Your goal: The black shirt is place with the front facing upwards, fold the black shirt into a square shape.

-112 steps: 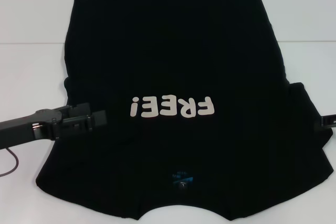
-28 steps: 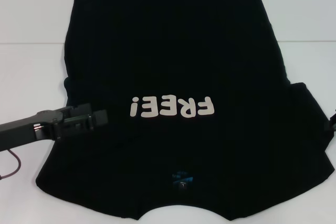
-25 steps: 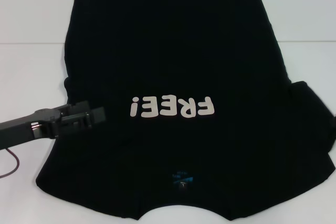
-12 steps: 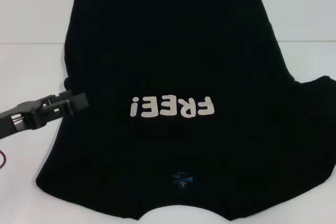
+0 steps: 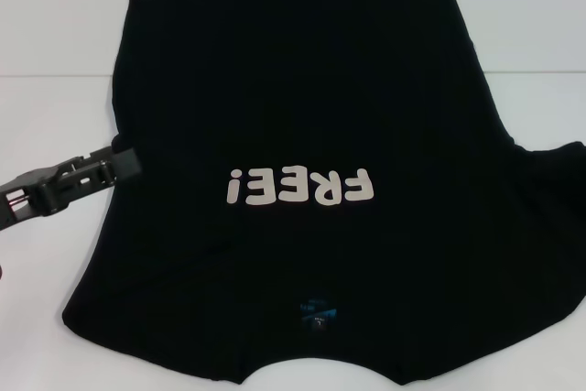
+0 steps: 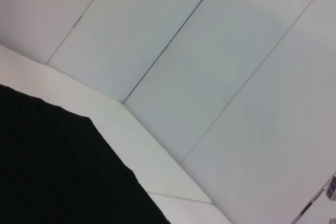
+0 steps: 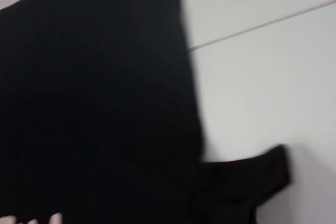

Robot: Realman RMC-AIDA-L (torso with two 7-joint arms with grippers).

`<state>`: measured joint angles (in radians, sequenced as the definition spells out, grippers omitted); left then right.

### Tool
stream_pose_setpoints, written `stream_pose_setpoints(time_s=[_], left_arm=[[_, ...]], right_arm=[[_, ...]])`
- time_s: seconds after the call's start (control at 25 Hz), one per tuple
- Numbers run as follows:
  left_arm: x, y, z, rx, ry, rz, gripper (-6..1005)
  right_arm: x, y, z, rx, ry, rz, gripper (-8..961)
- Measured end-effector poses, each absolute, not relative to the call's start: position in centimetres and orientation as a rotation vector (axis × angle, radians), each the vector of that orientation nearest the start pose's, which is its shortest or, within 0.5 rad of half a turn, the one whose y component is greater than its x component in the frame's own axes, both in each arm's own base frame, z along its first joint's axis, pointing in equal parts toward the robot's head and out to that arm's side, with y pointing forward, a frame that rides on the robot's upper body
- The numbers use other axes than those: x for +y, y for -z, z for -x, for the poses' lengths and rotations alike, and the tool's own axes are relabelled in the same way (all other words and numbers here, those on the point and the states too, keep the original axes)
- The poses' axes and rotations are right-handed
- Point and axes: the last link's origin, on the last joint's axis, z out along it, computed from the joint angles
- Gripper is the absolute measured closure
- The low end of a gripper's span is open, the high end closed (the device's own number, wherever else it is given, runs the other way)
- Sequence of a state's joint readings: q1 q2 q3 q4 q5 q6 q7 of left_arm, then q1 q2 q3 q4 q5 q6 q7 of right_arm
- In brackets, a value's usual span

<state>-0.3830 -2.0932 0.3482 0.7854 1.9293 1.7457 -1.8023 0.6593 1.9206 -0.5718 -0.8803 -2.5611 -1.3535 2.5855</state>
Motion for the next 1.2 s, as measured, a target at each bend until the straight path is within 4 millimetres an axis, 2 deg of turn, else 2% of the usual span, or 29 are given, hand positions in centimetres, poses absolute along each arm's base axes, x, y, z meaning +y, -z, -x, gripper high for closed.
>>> stream_pose_setpoints(time_s=[0.36,0.4,0.44,0.56,0.76,0.88,0.96,1.04,1.16,1.2], left_arm=[[29.1,-7.3,30.3,-1.213,1.169,2.222,96],[29.1,-7.3,30.3,-1.216,1.171,2.218,96],[29.1,-7.3,30.4,-1.218,1.172,2.216,96],[29.0,-7.3,30.5,-1.222,1.171,2.209,96],[29.0,-7.4,30.6,-1.226,1.17,2.204,96],[28.9,-7.8,30.9,-1.259,1.16,2.199,95],[28.7,-8.3,31.3,-1.346,1.14,2.194,95],[28.3,-8.8,31.9,-1.469,1.094,2.182,95],[27.2,-9.6,33.7,-1.782,0.937,2.098,96],[26.9,-9.6,34.0,-1.832,0.901,2.078,96]], right_arm=[[41.5,-6.0,-24.6,1.611,-0.145,2.177,939],[41.9,-4.7,-23.6,1.59,-0.141,2.22,939],[41.9,-4.7,-23.6,1.59,-0.141,2.22,939],[42.2,-2.9,-22.6,1.583,-0.193,2.296,938],[42.1,-2.6,-23.4,1.632,-0.193,2.282,937],[42.0,-3.1,-24.1,1.66,-0.213,2.262,936],[41.9,-3.8,-24.3,1.665,-0.259,2.25,721],[41.9,-4.7,-24.4,1.669,-0.327,2.238,639],[42.0,-5.8,-24.3,1.668,-0.394,2.232,516],[42.0,-6.1,-24.2,1.667,-0.404,2.23,475]])
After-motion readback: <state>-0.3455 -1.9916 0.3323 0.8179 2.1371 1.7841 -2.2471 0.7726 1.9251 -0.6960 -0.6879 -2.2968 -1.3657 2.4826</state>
